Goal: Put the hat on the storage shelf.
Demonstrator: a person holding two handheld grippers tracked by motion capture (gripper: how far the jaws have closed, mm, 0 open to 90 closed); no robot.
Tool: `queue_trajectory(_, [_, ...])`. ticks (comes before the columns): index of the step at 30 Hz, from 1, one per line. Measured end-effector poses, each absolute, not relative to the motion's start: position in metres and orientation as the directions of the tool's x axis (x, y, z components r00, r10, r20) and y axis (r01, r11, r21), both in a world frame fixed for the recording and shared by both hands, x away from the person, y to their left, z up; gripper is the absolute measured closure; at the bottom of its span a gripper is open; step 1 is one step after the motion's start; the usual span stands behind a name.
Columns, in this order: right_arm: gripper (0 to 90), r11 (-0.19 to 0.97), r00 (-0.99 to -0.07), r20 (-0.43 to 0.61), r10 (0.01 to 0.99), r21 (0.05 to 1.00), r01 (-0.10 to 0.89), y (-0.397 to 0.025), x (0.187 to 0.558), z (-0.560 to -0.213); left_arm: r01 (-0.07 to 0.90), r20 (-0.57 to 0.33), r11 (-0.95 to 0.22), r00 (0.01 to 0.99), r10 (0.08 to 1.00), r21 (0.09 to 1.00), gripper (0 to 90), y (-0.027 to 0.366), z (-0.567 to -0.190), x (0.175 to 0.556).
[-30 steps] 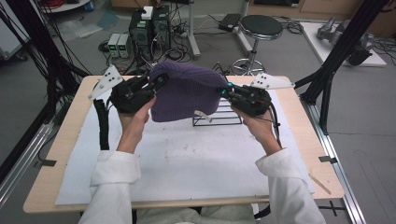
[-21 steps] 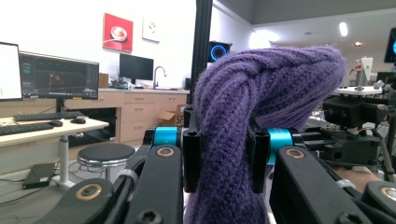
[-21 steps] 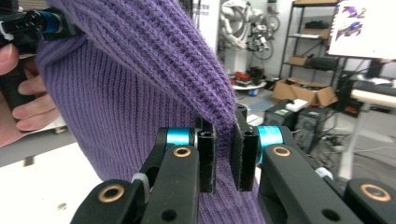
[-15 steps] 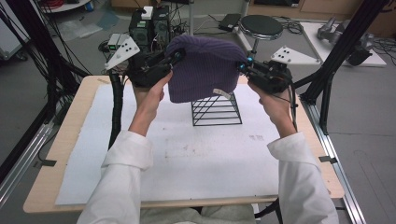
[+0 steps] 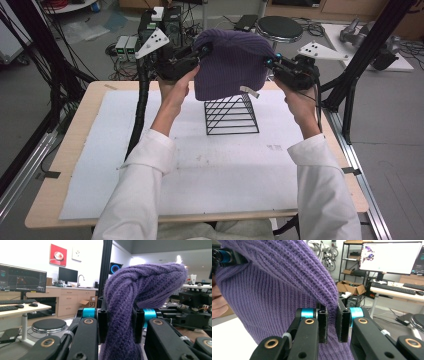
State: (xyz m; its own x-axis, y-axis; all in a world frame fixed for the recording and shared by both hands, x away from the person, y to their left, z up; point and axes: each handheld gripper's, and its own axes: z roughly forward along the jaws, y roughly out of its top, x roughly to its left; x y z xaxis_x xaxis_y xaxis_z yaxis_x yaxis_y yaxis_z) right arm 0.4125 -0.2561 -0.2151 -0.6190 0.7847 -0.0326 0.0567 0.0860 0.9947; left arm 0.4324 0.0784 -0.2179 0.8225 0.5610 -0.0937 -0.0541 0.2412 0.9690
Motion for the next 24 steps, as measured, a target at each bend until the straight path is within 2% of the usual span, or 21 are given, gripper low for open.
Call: queue_trajectory(24, [82.9, 0.066, -0.504, -0.007, 0.864, 0.993, 0.099, -0.266, 0.423, -0.235, -0.078, -0.028, 0.150, 0.798, 0.602, 0.986, 74.3, 0.051, -0.229, 0.447])
